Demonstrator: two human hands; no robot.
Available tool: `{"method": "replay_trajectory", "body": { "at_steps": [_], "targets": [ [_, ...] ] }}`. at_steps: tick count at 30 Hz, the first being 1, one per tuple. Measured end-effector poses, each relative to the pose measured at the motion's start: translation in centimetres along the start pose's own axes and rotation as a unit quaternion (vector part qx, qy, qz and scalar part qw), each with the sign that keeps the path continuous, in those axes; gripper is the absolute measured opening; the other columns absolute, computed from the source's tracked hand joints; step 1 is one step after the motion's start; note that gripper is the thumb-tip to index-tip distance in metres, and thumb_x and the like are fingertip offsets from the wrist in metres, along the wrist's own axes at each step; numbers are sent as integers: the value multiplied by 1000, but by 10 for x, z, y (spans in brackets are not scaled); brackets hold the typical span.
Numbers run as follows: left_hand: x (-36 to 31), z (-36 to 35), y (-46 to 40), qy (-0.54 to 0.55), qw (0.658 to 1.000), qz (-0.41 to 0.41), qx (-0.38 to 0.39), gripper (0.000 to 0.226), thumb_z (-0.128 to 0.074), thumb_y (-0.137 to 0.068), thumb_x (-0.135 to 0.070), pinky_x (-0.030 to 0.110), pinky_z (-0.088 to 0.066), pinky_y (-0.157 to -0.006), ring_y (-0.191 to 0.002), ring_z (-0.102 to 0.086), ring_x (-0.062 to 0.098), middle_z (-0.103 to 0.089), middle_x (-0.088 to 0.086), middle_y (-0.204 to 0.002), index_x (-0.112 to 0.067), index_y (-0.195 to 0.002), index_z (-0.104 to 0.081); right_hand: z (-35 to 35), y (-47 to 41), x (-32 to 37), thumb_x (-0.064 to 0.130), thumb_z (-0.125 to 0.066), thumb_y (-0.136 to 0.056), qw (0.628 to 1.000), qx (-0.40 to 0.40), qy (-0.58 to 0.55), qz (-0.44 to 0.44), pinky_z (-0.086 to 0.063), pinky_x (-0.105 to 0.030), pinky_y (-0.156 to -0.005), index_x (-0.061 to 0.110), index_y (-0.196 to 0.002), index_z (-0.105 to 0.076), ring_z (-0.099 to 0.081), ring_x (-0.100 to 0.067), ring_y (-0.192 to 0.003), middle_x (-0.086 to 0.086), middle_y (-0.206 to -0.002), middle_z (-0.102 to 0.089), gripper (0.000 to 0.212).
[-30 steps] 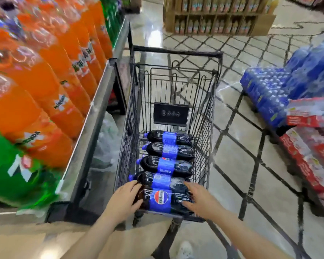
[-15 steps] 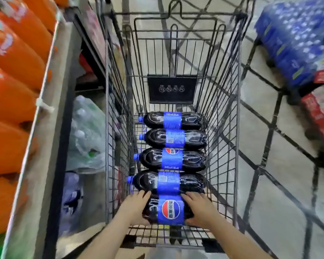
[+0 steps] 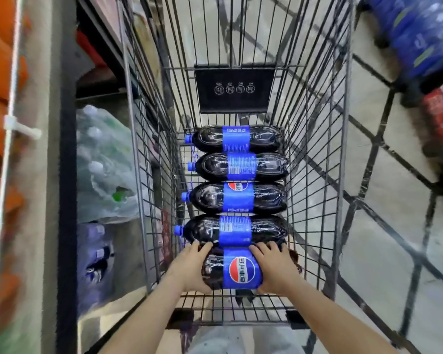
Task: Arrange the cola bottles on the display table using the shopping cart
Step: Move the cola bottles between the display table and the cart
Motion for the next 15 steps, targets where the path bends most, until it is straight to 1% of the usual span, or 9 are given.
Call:
{"method": "replay_trajectory", "body": {
  "at_steps": [5,7,9,10,13,14,15],
  "targets": [
    [-24,47,25,-51,994,-37,-93,117,-75,-54,-61,37,-40,-101,-115,-37,23,-35,4,-128,-30,-152,-20,13,12,-8,64,-70,-58,999,-51,-20,-4,-39,-47,-98,23,-145,-25,-41,-25,-118,1,-135,-41,106],
    [-35,64,35,-72,988,-51,-124,114,-74,-56,-63,37,-39,-103,-117,-36,24,-34,5,-129,-32,-152,-20,19,16,-10,67,-68,-57,997,-69,-25,-2,-40,-44,-96,24,-146,-22,-41,-24,-117,1,-134,-40,109],
    [-43,71,40,-81,987,-56,-129,114,-76,-58,-60,38,-33,-108,-123,-32,27,-33,7,-138,-30,-152,-20,21,17,-11,67,-68,-56,997,-69,-33,4,-38,-42,-99,24,-148,-19,-39,-23,-119,1,-136,-37,112],
    [-46,74,42,-90,985,-57,-133,114,-76,-57,-60,38,-31,-108,-124,-32,28,-35,8,-139,-30,-152,-21,20,17,-12,65,-70,-56,997,-67,-43,7,-36,-41,-101,24,-148,-18,-37,-22,-121,1,-138,-35,113],
    [-47,73,44,-99,981,-58,-155,115,-74,-52,-63,41,-36,-104,-117,-39,28,-46,8,-131,-28,-151,-28,16,15,-11,58,-74,-56,993,-73,-88,26,-26,-42,-112,21,-147,-21,-30,-20,-133,1,-146,-29,112],
    [-46,72,44,-98,981,-57,-160,115,-73,-51,-64,42,-38,-103,-115,-41,28,-47,8,-128,-27,-151,-30,15,14,-10,57,-75,-56,991,-76,-103,37,-22,-42,-115,21,-146,-22,-28,-19,-136,2,-147,-29,111],
    [-44,69,45,-96,981,-52,-158,115,-73,-51,-64,42,-40,-102,-115,-42,28,-47,8,-128,-26,-151,-30,14,13,-9,57,-75,-55,989,-80,-114,46,-21,-41,-115,21,-144,-24,-30,-19,-136,3,-145,-32,109]
  ]
}}
Point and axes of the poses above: each hand's wrist, its own y-axis away from the middle knuckle, its own z-axis out of the back of the hand, x = y × z, the point moved 9 cm from there along -y, towards the middle knuckle
